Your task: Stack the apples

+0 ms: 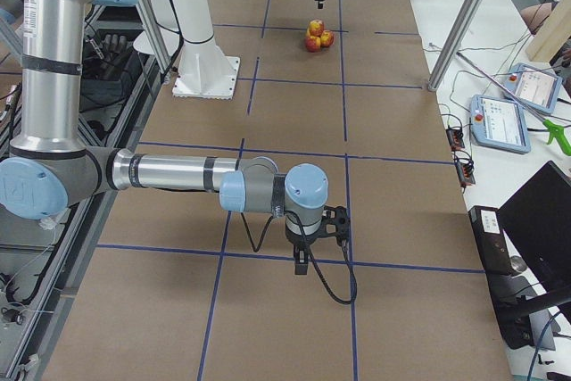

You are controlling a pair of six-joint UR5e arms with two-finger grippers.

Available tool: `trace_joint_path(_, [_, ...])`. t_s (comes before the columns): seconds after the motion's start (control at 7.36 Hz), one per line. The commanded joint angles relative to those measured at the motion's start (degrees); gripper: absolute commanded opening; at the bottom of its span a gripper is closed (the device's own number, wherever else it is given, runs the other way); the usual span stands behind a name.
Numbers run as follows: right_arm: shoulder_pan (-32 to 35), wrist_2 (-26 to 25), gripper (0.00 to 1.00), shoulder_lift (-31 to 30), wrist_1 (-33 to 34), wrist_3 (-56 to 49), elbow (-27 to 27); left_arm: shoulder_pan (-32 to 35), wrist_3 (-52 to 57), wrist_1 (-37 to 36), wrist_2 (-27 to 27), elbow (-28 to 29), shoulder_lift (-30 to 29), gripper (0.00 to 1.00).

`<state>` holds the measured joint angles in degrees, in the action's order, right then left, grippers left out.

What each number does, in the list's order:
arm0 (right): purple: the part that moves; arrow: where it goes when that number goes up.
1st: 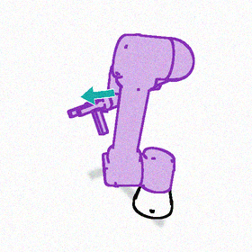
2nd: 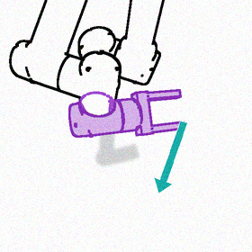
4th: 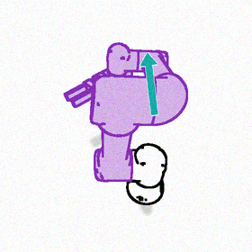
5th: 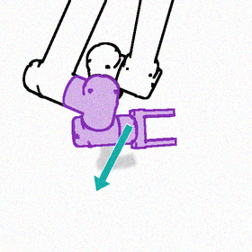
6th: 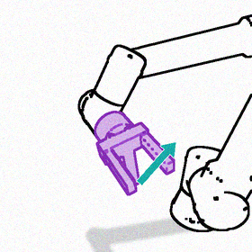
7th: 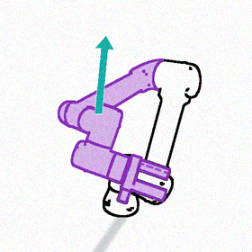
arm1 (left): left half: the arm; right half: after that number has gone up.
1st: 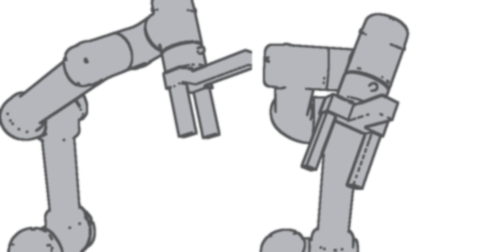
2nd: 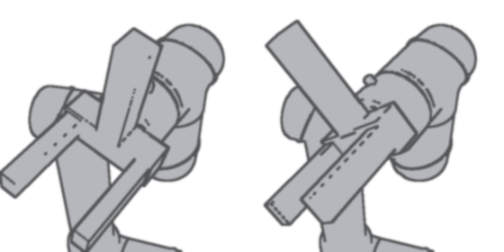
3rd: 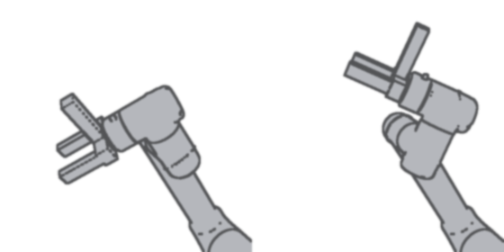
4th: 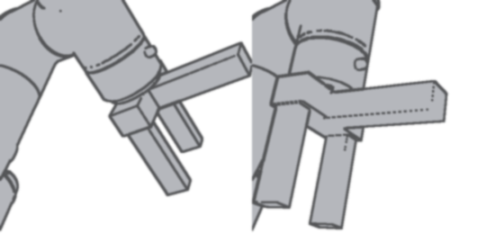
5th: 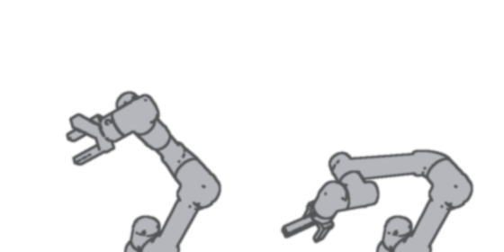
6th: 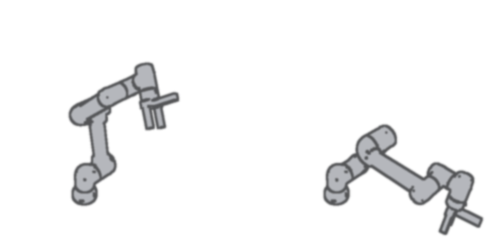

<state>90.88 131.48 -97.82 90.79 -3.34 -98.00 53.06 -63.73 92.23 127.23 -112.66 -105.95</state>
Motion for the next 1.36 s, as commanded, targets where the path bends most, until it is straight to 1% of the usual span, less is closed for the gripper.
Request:
trace_joint_path(0.0, [0.0, 0.0, 1.0, 0.0, 0.0, 0.0, 0.0, 4.39, 11.96, -0.12, 0.12, -0.89, 4.85, 0.99])
trace_joint_path(0.14, [0.0, 0.0, 1.0, 0.0, 0.0, 0.0, 0.0, 7.99, 18.58, 0.05, 0.56, -0.89, 7.83, 0.99])
trace_joint_path(0.27, [0.0, 0.0, 1.0, 0.0, 0.0, 0.0, 0.0, 10.29, 27.26, 0.14, 0.74, -0.8, 11.08, 0.99])
trace_joint_path(0.41, [0.0, 0.0, 1.0, 0.0, 0.0, 0.0, 0.0, 12.49, 33.43, 0.23, 0.83, -0.11, 13.55, 1.0])
trace_joint_path(0.54, [0.0, 0.0, 1.0, 0.0, 0.0, 0.0, 0.0, 17.55, 40.72, 0.23, 0.91, 0.6, 15.14, 1.0])
trace_joint_path(0.68, [0.0, 0.0, 1.0, 0.0, 0.0, 0.0, 0.0, 20.48, 46.88, 0.23, 0.91, 2.17, 16.38, 1.0])
trace_joint_path(0.82, [0.0, 0.0, 1.0, 0.0, 0.0, 0.0, 0.0, 23.81, 51.47, -0.03, 1.0, 2.53, 17.26, 1.0])
trace_joint_path(0.95, [0.0, 0.0, 1.0, 0.0, 0.0, 0.0, 0.0, 27.76, 56.91, -0.38, 5.61, 4.36, 17.35, 1.0])
trace_joint_path(1.09, [0.0, 0.0, 1.0, 0.0, 0.0, 0.0, 0.0, 29.8, 62.88, -0.21, 7.05, 7.51, 17.35, 1.0])
trace_joint_path(1.22, [0.0, 0.0, 1.0, 0.0, 0.0, 0.0, 0.0, 32.69, 69.9, -0.12, 6.81, 11.2, 17.27, 1.0])
